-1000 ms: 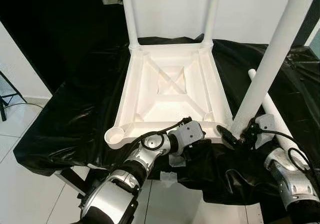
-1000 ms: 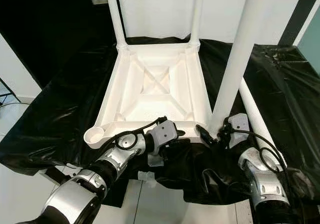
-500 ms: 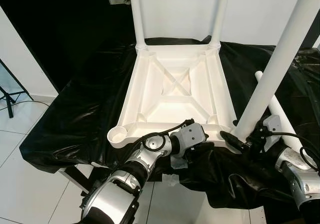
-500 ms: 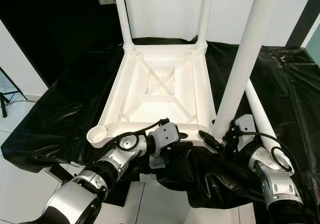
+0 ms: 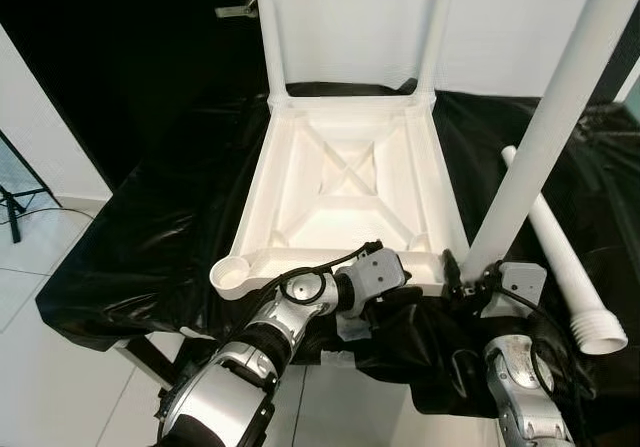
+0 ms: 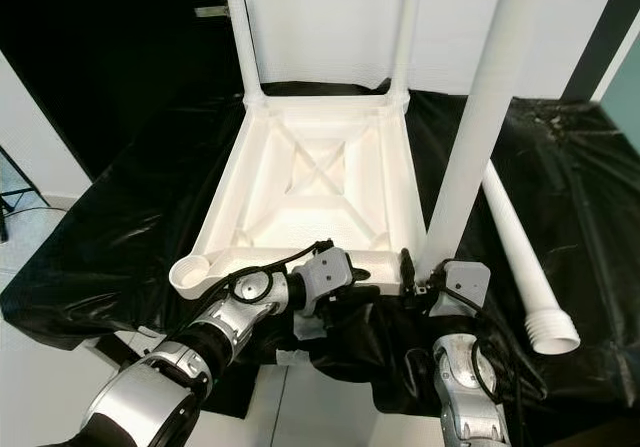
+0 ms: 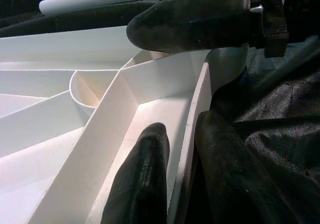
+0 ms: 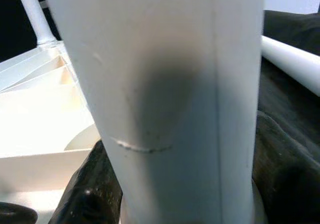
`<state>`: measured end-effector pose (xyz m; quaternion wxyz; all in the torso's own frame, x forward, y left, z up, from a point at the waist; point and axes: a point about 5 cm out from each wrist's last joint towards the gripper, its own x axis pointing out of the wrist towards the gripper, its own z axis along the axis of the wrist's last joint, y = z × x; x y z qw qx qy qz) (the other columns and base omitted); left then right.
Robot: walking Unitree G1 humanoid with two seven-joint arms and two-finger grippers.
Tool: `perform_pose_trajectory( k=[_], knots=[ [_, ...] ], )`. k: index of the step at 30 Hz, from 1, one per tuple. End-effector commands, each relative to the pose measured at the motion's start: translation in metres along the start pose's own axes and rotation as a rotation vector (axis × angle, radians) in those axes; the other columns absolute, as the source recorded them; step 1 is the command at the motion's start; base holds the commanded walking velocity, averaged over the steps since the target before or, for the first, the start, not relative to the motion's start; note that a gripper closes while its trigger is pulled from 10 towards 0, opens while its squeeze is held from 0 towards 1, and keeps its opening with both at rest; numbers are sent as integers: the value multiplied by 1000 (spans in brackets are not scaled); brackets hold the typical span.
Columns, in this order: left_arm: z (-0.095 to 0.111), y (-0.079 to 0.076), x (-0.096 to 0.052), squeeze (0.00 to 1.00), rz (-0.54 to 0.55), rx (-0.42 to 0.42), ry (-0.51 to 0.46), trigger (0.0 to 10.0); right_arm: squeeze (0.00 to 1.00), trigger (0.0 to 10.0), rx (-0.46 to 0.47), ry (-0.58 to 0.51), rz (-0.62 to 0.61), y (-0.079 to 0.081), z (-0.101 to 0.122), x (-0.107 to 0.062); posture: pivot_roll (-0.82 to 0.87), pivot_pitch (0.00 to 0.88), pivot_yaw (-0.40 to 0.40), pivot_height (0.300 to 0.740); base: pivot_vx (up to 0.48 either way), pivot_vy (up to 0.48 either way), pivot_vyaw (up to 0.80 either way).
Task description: Building children table
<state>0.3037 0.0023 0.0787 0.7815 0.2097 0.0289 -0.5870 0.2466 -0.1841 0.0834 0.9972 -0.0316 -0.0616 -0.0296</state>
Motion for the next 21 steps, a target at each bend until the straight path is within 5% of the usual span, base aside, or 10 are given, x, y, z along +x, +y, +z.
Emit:
perform_pose_trajectory(
  k=[1,6,7,8,14,15,17,18,21],
  knots=[
    [-28,-10,-7,0,13,-79,130,10000,0,0,-25,42,-9,-3,-8,-4,-149,0,34,740,0,0,0],
    [-26,-9,-5,0,16,-77,125,10000,0,0,-23,53,28,4,-10,-5,-149,0,32,740,0,0,0],
    [-26,-9,-5,0,16,-78,125,10000,0,10000,6,48,116,14,-10,-6,-156,0,35,740,0,0,0],
    [-27,-10,-5,0,14,-77,128,10000,1000,10000,37,38,219,22,-7,-7,-156,0,35,740,0,0,0],
    [-28,-11,-6,0,8,-76,130,10000,1000,10000,22,-2,367,27,3,-5,-166,0,40,740,0,0,0],
    [-27,-11,-5,0,4,-75,129,10000,173,10000,13,-23,396,23,11,-1,-169,0,40,740,0,0,0],
    [-27,-11,-5,0,4,-75,129,10000,173,10000,13,-23,396,23,11,-1,-169,0,40,740,0,0,0],
    [-27,-12,-5,0,1,-74,127,10000,0,10000,7,-39,425,19,19,3,-169,0,40,740,0,0,0],
    [-27,-13,-4,0,-5,-74,127,10000,0,10000,-36,-14,552,15,31,10,-179,0,36,740,0,0,0]
  ],
)
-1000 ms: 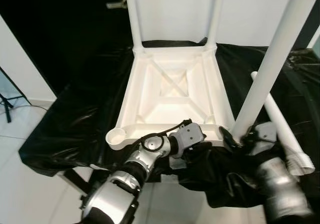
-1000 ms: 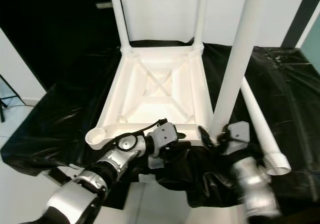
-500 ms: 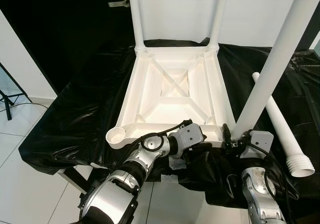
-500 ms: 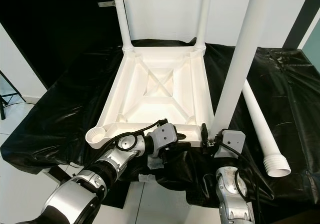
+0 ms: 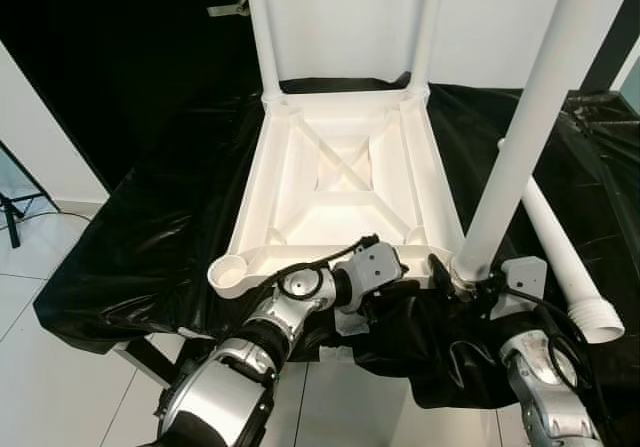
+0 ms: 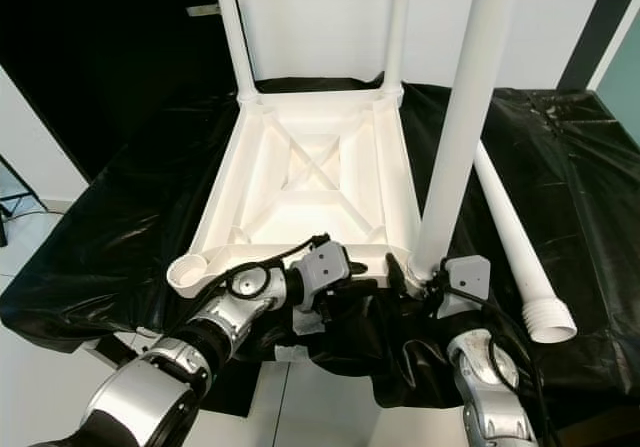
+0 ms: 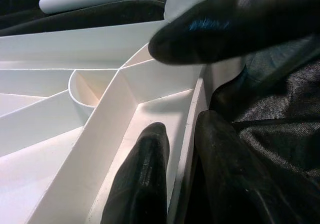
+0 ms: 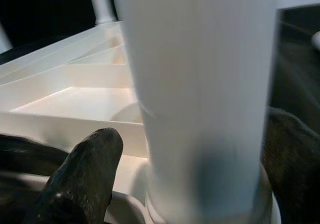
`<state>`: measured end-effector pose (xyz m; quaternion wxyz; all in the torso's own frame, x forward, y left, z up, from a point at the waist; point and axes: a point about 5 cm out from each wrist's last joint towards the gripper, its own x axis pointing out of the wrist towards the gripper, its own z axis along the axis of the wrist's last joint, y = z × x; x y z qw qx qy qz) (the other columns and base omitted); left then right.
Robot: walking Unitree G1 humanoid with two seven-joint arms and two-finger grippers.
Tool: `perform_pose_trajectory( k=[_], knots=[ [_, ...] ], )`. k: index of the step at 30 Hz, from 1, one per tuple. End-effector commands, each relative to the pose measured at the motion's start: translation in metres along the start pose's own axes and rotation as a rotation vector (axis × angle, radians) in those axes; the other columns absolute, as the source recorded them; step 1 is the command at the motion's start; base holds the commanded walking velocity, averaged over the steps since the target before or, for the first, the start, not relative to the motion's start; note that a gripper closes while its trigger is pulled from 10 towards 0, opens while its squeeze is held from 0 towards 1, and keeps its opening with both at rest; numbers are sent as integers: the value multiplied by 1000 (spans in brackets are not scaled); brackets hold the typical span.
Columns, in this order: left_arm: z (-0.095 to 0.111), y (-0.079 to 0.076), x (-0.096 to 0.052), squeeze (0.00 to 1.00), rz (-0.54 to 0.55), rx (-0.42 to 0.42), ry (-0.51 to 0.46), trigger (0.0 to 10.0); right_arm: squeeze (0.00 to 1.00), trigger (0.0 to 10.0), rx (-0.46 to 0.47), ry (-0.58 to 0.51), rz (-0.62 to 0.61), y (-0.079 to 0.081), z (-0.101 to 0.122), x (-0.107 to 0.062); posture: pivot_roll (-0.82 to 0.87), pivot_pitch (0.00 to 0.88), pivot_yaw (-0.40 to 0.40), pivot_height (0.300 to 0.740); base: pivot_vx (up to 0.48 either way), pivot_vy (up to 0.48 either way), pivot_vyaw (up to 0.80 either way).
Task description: Building children table
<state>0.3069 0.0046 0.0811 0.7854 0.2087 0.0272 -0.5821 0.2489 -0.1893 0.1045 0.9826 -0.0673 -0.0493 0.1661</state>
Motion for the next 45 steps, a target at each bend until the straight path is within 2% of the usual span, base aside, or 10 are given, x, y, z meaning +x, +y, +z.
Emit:
perform_pose_trajectory(
  k=[1,7,8,9,22,30,32,33,44,45],
  knots=[
    [-28,-17,-2,0,-18,-71,129,10000,0,10000,7,-28,154,17,12,12,-179,0,36,740,0,0,0],
    [-29,-21,-1,0,-22,-75,129,10000,0,10000,-35,53,313,14,11,10,-170,0,23,740,0,0,0],
    [-29,-21,-2,0,-19,-78,129,10000,0,1765,-40,78,365,16,7,7,-167,0,20,740,0,0,0],
    [-30,-20,-2,0,-14,-81,130,10000,0,0,-42,101,420,18,4,4,-164,0,18,740,0,0,0],
    [-34,-23,-5,0,-4,-99,132,10000,0,0,-21,211,459,18,-7,-3,-150,0,18,740,0,0,0],
    [-32,-18,-5,0,7,-91,134,10000,0,0,-8,158,-104,37,-26,-7,-133,0,17,740,0,0,0],
    [-32,-18,-5,0,7,-91,134,10000,0,0,-8,158,-104,37,-26,-7,-133,0,17,740,0,0,0],
    [-32,-17,-6,0,4,-88,132,10000,0,0,33,60,-342,26,-14,-8,-145,0,32,740,0,0,0],
    [-29,-17,-4,0,-12,-77,130,10000,0,0,26,22,-410,22,-8,-8,-156,0,39,740,0,0,0],
    [-28,-16,-3,0,-10,-76,129,10000,0,10000,24,29,-389,25,-8,-6,-157,0,40,740,0,0,0]
  ],
)
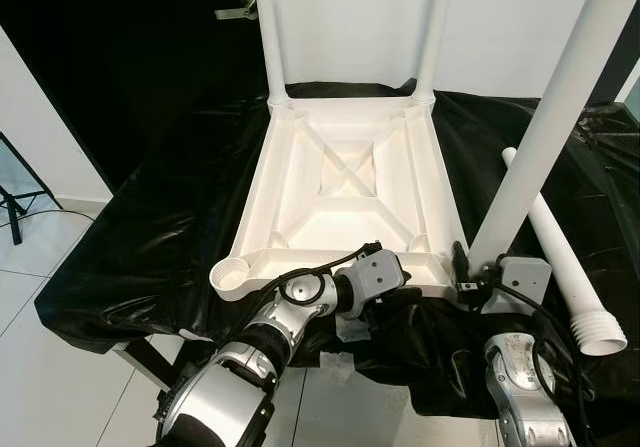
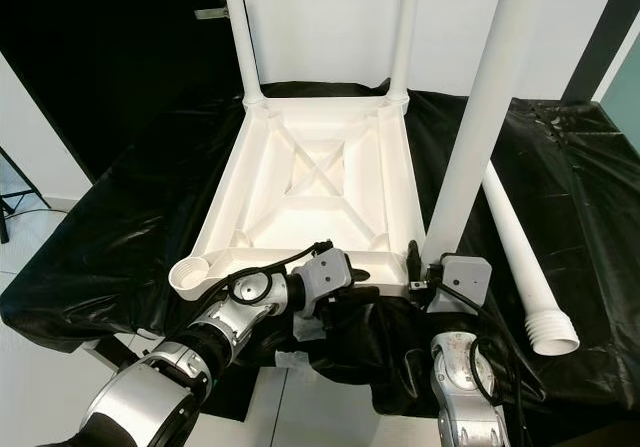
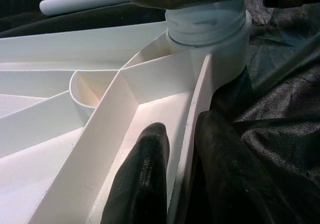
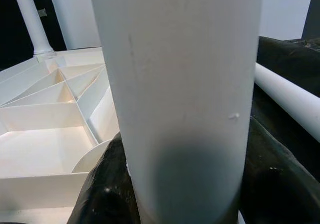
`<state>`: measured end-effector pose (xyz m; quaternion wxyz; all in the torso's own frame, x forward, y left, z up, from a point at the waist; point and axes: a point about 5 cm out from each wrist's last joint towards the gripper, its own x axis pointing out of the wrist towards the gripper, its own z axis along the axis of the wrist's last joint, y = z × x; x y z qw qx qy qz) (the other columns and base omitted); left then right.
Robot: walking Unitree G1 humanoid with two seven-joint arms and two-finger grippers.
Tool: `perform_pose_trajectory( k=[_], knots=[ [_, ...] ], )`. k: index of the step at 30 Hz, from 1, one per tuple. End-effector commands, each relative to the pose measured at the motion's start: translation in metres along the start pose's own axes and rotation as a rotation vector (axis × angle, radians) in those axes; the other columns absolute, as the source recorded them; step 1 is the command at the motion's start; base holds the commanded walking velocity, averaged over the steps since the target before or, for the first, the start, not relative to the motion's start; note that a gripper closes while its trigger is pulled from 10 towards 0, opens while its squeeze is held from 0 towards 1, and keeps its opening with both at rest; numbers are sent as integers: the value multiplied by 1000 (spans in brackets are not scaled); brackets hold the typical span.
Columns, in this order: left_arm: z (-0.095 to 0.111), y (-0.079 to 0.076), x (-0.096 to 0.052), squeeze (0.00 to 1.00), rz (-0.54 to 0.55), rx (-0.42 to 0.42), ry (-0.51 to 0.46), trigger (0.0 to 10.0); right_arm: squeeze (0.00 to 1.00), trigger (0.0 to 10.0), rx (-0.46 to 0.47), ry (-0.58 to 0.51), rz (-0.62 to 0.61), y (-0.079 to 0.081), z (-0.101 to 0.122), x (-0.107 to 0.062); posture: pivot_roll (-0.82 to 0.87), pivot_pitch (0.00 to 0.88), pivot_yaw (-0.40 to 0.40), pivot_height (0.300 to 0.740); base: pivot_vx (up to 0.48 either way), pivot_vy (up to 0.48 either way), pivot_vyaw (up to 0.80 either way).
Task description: Building children table
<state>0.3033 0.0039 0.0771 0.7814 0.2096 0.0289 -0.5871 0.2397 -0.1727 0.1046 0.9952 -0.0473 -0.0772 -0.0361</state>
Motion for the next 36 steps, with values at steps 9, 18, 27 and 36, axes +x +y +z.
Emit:
perform_pose_trajectory(
  k=[9,18,27,36],
  knots=[
    [-27,-11,-5,0,7,-80,127,10000,1000,10000,45,88,216,17,-14,-10,-156,0,36,740,0,0,0],
    [-26,-14,-3,0,1,-84,123,10000,0,10000,-57,88,504,0,-7,-7,-174,0,37,740,0,0,0],
    [-25,-16,-1,0,-9,-83,118,10000,0,0,-30,141,796,-4,-3,-6,-171,0,36,740,0,0,0],
    [-28,-15,-4,0,1,-86,126,10000,0,0,-62,172,830,-13,-5,0,-154,0,35,740,0,0,0]
  ],
)
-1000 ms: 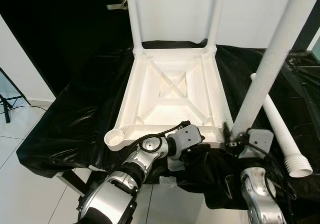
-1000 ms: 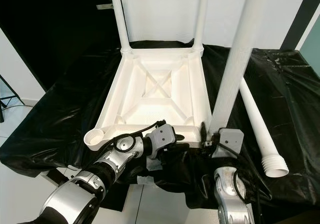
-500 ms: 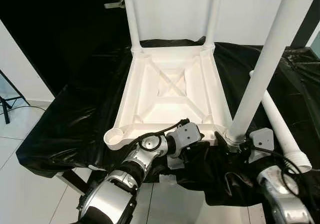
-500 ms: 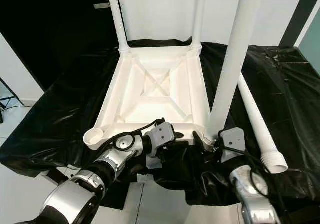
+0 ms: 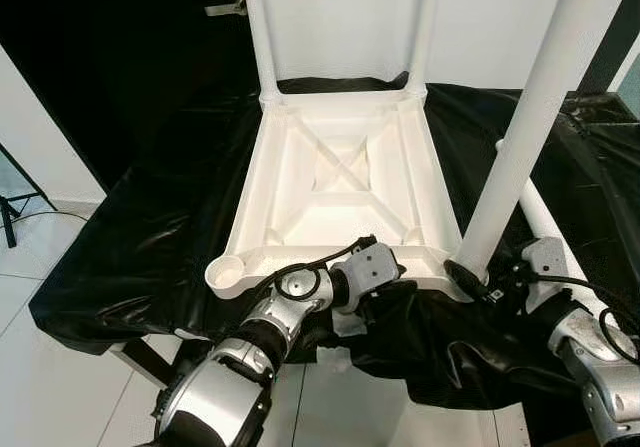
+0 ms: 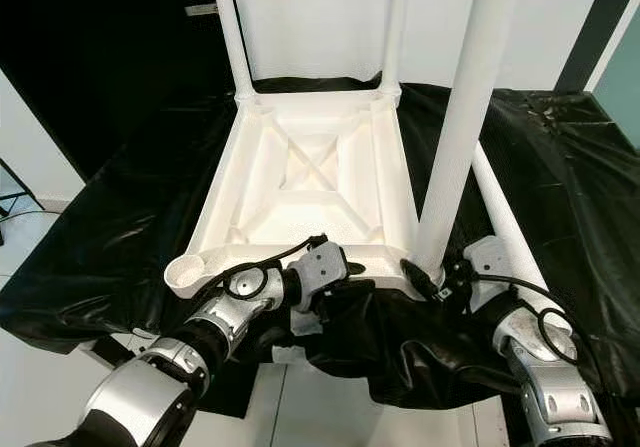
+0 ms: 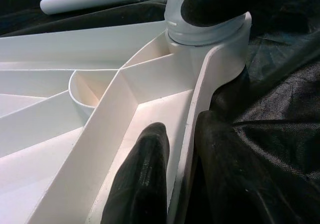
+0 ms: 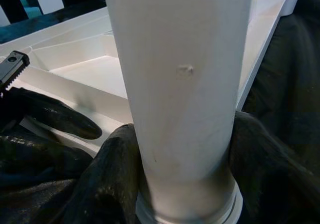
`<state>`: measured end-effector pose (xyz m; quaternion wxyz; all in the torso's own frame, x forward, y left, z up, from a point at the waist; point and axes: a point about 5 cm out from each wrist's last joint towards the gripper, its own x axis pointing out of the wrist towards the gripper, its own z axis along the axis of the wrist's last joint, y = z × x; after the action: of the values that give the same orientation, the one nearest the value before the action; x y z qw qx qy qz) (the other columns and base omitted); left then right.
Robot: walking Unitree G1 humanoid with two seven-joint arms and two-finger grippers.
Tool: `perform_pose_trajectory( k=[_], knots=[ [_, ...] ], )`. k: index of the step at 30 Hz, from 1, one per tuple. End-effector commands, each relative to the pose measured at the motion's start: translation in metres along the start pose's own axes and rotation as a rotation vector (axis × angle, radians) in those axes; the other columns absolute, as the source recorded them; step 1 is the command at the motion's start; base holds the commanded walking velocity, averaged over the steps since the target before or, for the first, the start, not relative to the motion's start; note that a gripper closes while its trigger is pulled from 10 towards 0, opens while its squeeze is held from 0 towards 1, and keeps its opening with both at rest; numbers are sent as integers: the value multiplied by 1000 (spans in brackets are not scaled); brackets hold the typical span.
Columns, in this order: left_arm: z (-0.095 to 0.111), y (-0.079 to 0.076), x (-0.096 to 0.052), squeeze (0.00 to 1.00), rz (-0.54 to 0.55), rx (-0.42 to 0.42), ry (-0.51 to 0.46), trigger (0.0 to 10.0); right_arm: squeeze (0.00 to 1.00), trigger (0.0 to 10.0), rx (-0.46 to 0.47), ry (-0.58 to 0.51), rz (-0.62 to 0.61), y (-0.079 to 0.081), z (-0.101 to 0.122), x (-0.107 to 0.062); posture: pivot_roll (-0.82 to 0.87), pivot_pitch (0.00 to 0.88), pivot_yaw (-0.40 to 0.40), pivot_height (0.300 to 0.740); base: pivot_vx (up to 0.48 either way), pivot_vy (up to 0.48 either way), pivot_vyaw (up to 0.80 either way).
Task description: Building children table
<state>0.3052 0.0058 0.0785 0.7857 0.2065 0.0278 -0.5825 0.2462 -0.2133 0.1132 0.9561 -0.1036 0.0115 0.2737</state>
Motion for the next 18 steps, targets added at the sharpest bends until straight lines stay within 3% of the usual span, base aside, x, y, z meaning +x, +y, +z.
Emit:
perform_pose_trajectory(
  k=[1,5,7,8,10,13,15,17,18],
  knots=[
    [-28,-17,-3,0,-11,-80,131,10000,0,0,13,24,194,28,-7,9,-154,0,35,740,0,0,0],
    [-30,-18,-4,0,-12,-79,135,10000,0,0,33,28,179,28,-9,8,-152,0,36,740,0,0,0],
    [-30,-18,-4,0,-11,-79,139,10000,0,0,97,-70,66,37,-3,13,-146,0,33,740,0,0,0],
    [-30,-18,-4,0,-11,-79,139,10000,0,0,97,-70,66,37,-3,13,-146,0,33,740,0,0,0],
    [-30,-18,-4,0,-10,-77,142,10000,0,0,167,-155,-247,49,-2,17,-145,0,31,740,0,0,0],
    [-30,-18,-4,0,-9,-77,142,10000,0,0,179,-159,-355,52,-4,17,-142,0,32,740,0,0,0],
    [-29,-17,-3,0,-9,-76,140,10000,0,0,146,-145,-521,53,-3,13,-144,0,34,740,0,0,0],
    [-29,-17,-3,0,-9,-76,140,10000,0,0,146,-145,-521,53,-3,13,-144,0,34,740,0,0,0],
    [-30,-17,-3,0,-11,-76,142,10000,0,0,121,-142,-597,46,-2,9,-152,0,40,740,0,0,0]
  ],
)
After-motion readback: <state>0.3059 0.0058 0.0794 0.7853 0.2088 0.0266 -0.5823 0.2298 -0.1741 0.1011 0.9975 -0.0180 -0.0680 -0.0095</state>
